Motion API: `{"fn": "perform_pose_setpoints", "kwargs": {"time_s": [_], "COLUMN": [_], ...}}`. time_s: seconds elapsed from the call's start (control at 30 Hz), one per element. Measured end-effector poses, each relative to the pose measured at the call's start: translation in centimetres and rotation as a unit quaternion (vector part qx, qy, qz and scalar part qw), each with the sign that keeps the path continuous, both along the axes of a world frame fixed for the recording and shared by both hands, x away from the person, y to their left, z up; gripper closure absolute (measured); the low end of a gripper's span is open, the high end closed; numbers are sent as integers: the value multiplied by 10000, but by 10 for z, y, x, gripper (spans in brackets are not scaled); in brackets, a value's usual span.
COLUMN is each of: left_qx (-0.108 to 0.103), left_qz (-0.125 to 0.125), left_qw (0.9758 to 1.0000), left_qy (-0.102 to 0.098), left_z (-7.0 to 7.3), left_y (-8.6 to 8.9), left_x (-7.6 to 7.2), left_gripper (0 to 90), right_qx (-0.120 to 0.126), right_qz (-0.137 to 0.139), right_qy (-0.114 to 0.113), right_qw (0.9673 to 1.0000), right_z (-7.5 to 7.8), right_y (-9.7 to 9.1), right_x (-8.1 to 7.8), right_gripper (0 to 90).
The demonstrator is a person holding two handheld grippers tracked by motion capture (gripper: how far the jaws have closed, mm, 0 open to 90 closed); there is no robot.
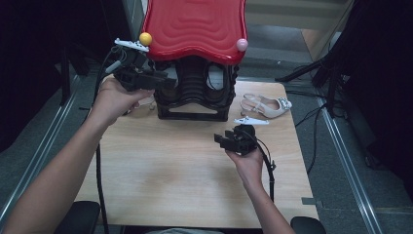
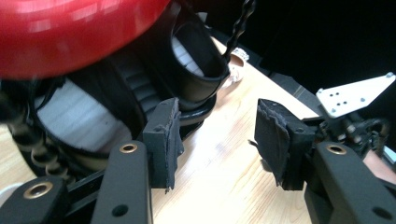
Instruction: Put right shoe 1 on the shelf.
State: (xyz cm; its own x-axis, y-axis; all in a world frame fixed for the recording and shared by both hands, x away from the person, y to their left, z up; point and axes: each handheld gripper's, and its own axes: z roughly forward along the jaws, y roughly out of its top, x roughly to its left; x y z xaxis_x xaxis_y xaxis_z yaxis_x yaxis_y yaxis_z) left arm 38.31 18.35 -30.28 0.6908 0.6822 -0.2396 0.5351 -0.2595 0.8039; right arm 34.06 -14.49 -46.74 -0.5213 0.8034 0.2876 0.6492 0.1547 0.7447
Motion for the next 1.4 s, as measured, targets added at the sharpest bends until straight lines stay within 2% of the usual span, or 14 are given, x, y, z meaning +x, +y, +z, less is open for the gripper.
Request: {"fn": "perform_pose_setpoints", "kwargs": {"time_s": [0.1,0.17,0.23,0.3,0.4,0.6,0.73,0.83,1.0,1.03,1.1,1.13,1.27,1.4], "left_qx": [90,170,110,111,185,329,281,277,250,279,304,310,219,364], "left_qz": [53,56,76,127,196,198,192,199,330,340,442,476,611,742], "left_qw": [9999,9997,9997,9994,9989,9979,9976,9974,9961,9957,9950,9948,9939,9929], "left_qy": [116,143,203,314,374,525,603,640,785,817,838,849,897,857], "left_z": [-10,-17,-24,-31,-42,-67,-82,-91,-108,-111,-116,-118,-128,-137], "left_y": [1,2,3,4,5,7,9,11,21,24,27,29,41,49], "left_x": [-2,-4,-5,-6,-6,-7,-9,-10,-10,-9,-9,-8,-8,-5], "left_gripper": [511,511,509,489,479,481,485,486,489,492,497,502,548,639], "right_qx": [141,220,244,270,274,18,121,248,-48,34,256,285,104,72], "right_qz": [93,95,95,108,305,553,708,774,939,924,837,782,817,863], "right_qy": [216,332,339,292,248,138,193,106,-271,-226,172,282,137,127], "right_qw": [9996,9992,9991,9992,9989,9984,9972,9966,9952,9955,9960,9961,9965,9962], "right_z": [-3,-4,-5,-4,-3,-6,-10,-11,-15,-17,-22,-24,-25,-25], "right_y": [-6,-10,-13,-17,-20,-26,-34,-39,-46,-49,-54,-56,-59,-61], "right_x": [2,3,4,4,4,5,8,9,6,6,8,8,5,2], "right_gripper": [416,425,467,516,587,608,648,657,644,635,635,643,705,707]}}
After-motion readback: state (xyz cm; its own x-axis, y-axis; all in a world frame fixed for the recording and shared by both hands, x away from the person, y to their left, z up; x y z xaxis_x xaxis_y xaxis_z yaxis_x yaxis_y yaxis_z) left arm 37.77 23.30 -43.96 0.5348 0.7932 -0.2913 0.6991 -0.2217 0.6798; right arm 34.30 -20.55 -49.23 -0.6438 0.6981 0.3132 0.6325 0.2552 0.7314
